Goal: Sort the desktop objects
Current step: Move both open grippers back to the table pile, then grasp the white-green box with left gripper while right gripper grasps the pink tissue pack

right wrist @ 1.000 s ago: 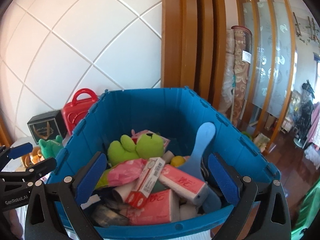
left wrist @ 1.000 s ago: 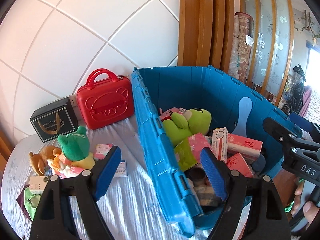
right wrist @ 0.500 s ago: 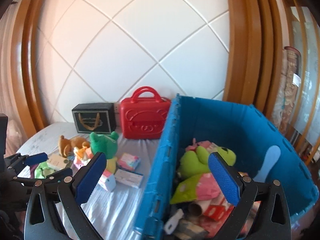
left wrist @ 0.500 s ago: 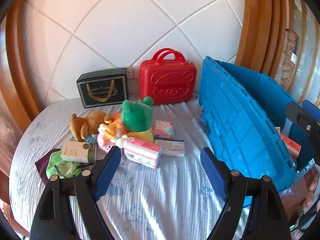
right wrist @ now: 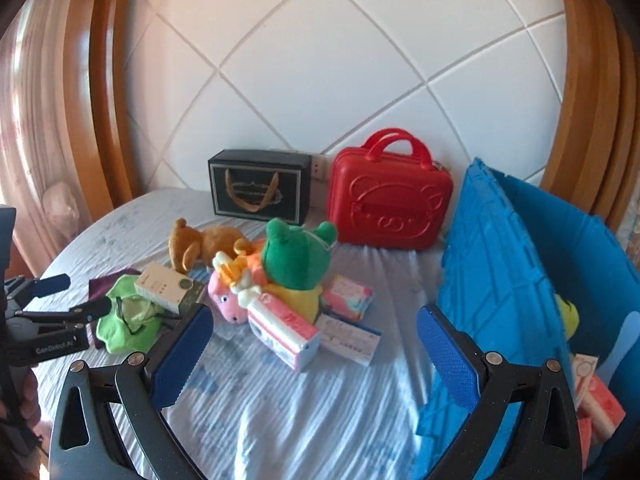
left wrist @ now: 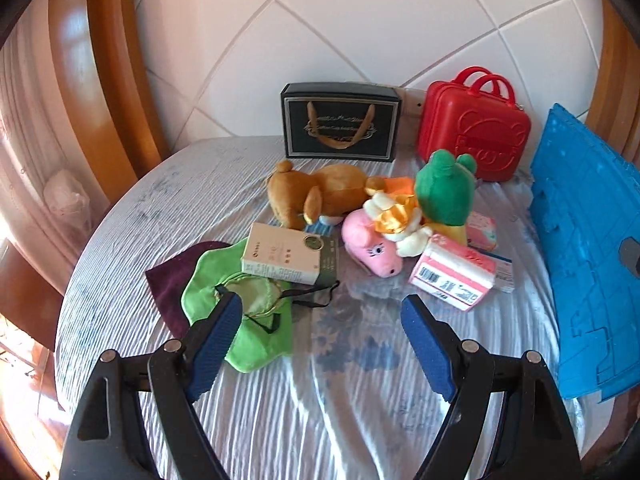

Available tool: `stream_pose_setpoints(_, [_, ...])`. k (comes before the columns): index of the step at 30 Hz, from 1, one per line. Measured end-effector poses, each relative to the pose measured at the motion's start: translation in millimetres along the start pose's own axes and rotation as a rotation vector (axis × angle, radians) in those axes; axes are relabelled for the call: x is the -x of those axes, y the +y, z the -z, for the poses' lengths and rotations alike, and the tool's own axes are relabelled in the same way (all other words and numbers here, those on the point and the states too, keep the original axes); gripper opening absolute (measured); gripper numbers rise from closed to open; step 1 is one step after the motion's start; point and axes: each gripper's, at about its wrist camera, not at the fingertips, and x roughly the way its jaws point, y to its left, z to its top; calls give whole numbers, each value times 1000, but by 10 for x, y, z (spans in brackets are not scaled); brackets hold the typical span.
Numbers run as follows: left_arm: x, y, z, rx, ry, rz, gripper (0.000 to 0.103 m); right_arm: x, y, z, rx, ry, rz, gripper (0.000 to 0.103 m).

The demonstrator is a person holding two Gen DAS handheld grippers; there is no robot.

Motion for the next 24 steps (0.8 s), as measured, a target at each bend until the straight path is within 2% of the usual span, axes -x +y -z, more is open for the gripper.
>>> stream_pose_setpoints(7, [-514,640,93,66,109,-48,82,-765,161,236,-32,170,-12,103])
stream_pose_setpoints(10, [-693,878,88,96,133,-63,82,-1030,237,300,-31,226,-7,103])
stream_pose_setpoints(17, [-1268,1360,-162,127,155,-112,82,-1444,387,358,-57,299,22,103])
stream_pose_setpoints(24, [-2167,1699,-441,120,219,-155,82,-1811,392,339,-106,359,119,103])
